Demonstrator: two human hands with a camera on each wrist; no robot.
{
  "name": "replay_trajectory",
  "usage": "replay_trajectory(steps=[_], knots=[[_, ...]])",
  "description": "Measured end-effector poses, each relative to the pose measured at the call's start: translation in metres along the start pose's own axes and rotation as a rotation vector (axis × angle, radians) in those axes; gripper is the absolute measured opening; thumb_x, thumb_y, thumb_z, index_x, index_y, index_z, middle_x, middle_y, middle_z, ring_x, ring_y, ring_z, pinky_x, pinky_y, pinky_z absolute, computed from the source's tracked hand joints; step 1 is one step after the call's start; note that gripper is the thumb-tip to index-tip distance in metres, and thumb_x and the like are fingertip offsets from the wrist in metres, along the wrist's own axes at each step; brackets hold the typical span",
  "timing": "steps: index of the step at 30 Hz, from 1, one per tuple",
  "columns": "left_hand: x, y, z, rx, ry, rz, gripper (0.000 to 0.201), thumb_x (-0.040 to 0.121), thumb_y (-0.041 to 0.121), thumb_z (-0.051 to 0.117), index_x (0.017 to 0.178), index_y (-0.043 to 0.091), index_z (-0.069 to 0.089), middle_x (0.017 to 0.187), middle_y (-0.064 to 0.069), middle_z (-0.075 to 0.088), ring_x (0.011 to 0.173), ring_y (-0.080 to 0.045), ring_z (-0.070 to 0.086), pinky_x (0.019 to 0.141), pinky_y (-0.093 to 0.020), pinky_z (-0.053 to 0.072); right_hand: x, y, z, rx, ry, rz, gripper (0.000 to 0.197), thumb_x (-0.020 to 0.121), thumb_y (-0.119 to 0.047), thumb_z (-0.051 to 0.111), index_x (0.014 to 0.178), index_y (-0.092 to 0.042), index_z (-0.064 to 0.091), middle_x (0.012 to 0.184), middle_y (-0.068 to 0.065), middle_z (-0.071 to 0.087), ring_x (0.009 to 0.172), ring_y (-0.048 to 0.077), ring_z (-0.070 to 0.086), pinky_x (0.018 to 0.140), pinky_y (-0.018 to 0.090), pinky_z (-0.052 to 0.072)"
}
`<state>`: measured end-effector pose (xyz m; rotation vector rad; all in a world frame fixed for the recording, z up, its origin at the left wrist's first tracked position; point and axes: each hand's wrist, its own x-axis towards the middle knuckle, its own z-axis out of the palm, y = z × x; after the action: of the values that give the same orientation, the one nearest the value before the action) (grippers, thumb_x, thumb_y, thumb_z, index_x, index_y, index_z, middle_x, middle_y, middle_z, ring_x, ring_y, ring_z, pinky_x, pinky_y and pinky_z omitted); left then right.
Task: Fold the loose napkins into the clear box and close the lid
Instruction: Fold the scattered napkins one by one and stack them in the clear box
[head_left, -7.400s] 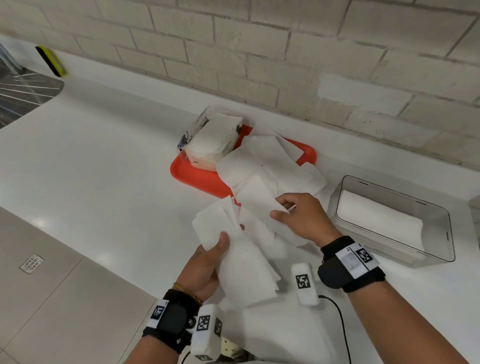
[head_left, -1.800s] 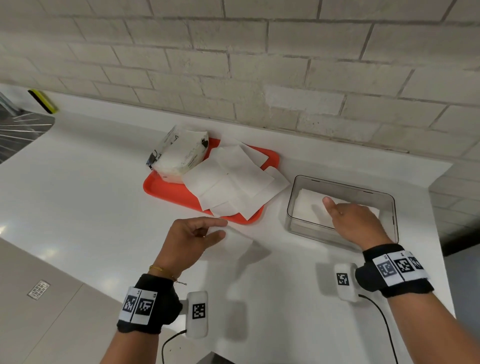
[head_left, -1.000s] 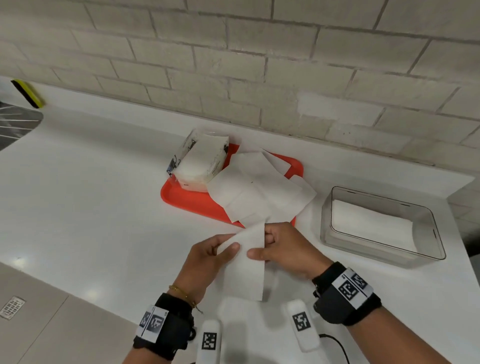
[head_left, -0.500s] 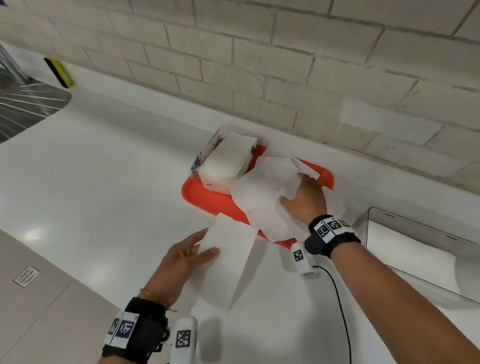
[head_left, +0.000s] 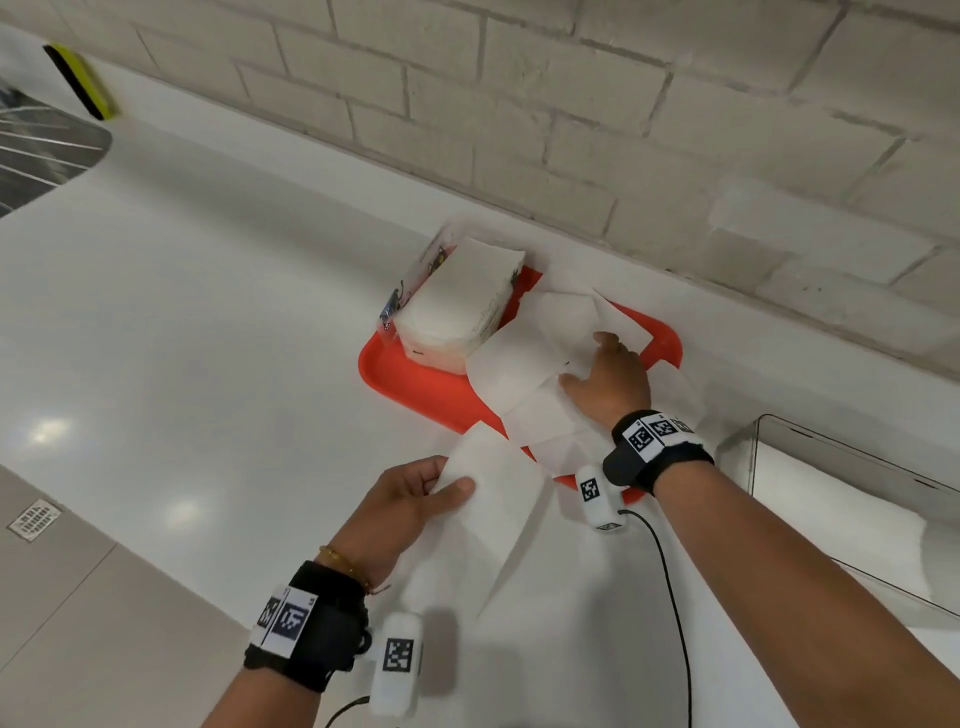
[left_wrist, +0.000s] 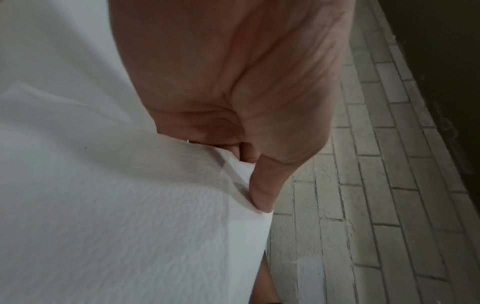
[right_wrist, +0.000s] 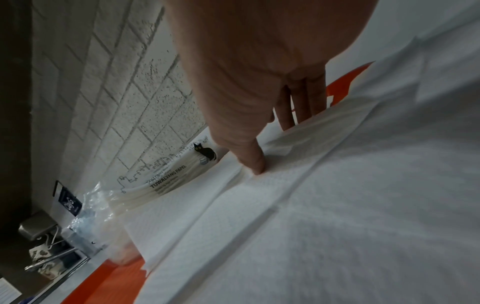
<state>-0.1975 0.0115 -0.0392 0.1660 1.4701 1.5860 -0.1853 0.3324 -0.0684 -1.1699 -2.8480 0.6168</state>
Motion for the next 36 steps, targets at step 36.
replay_trajectory(steps=[36], knots=[[0.034,0.014,0.063,-0.362,-0.051,-0.005,0.051,0.096,0.033,0.073,0.139,0.006,0.062,0.138,-0.019,0.065,0.132,-0.038,0.059,0.115,-0.054,0.044,-0.188,-0.018,-0.041,1.152,-0.353,0.026,0.018,0.107,-0.020,0.055,0.124,-0.019,0.061,0.119,0.002,0.076,0.113,0.019,0.071,0.086,0.026,0.056]])
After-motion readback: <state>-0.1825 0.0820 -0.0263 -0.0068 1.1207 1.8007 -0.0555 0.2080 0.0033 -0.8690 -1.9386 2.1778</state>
